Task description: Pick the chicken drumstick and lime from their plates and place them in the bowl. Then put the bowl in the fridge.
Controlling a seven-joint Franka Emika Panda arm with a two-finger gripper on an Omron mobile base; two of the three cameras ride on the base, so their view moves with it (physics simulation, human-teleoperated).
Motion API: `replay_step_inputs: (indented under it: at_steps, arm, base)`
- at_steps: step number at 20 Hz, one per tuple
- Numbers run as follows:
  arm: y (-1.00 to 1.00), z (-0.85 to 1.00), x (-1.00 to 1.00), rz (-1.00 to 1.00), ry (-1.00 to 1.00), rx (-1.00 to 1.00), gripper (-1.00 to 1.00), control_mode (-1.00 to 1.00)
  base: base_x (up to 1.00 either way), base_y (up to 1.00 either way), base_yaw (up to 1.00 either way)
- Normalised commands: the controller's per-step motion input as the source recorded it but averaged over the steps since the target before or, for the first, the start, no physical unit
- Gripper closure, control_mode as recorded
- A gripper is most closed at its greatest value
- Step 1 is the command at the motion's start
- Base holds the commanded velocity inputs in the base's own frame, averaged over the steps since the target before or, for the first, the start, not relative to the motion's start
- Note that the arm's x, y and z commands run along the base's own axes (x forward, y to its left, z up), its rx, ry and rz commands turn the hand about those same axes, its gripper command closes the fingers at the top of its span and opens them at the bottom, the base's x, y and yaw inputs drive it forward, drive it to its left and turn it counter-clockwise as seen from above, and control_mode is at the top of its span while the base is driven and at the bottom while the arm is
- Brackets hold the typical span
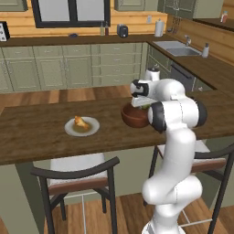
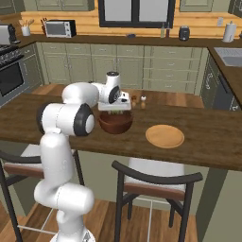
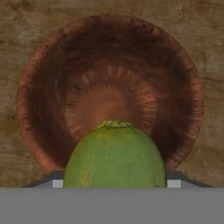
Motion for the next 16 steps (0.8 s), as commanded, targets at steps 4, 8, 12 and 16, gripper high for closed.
replay_step_inputs:
  at_steps: [4, 8, 12, 16]
  arm:
    - [0.13, -0.30, 0.10, 0.01, 0.01, 0.01, -1.00, -1.00]
    - [0.19, -0.22, 0.00, 0.00, 0.02, 0.00, -1.00, -1.00]
    - [0.01, 0.00, -0.01, 0.00, -0.02, 0.00, -1.00, -1.00]
    - [0.00, 0.00, 0.00, 0.00, 0.00, 0.00, -1.00, -1.00]
  base:
    - [0.00, 0.00, 0.00]
    - [0.00, 0.00, 0.00]
    - [0.00, 0.00, 0.00]
    - [0.00, 0.00, 0.00]
